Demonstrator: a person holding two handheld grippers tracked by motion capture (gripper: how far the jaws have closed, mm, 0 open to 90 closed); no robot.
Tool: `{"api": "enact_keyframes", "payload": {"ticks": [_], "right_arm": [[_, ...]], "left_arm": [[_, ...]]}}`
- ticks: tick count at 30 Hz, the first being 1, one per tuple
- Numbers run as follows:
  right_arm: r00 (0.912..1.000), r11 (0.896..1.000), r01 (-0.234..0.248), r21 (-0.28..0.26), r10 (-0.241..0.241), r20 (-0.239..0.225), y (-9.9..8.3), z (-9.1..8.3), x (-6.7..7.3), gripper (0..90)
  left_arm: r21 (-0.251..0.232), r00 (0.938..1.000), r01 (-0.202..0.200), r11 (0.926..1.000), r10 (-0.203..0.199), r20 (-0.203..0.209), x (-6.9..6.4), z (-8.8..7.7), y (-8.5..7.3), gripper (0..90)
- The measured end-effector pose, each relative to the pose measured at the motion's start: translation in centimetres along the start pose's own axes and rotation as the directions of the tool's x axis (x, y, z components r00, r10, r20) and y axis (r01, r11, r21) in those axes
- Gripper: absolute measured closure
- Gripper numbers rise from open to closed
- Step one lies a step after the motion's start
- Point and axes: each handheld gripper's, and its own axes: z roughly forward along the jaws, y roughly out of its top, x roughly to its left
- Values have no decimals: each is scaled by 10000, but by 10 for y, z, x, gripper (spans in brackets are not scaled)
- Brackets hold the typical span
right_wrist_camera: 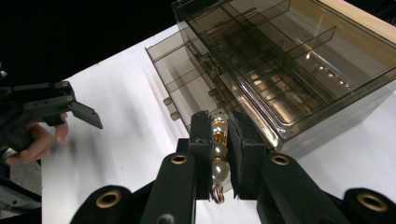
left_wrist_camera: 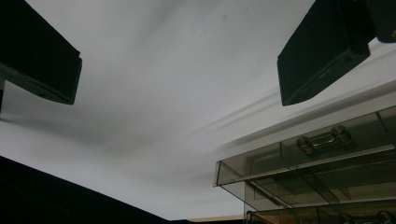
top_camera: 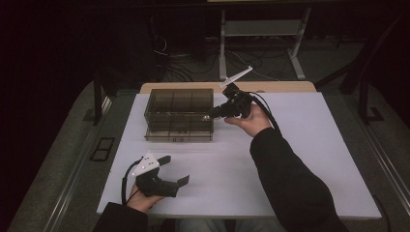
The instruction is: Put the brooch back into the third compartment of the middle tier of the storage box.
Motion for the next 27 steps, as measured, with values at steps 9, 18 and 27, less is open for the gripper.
{"api": "enact_keyframes", "payload": {"ticks": [9, 18, 27], "right_arm": [[10000, 10000, -40, 13, 40, -59, 0, 13, -3, 798], [9998, 10000, -37, 40, 38, -180, -2, 29, -4, 798], [9997, 9998, -88, 180, 92, -212, -4, 45, -5, 798]], "left_arm": [[-15, 10000, 22, 10000, -22, 11, 0, 0, 0, 0], [10, 10000, -41, 10000, 41, 16, 0, 0, 0, 0], [24, 10000, -79, 10000, 79, 34, 0, 0, 0, 0]]}}
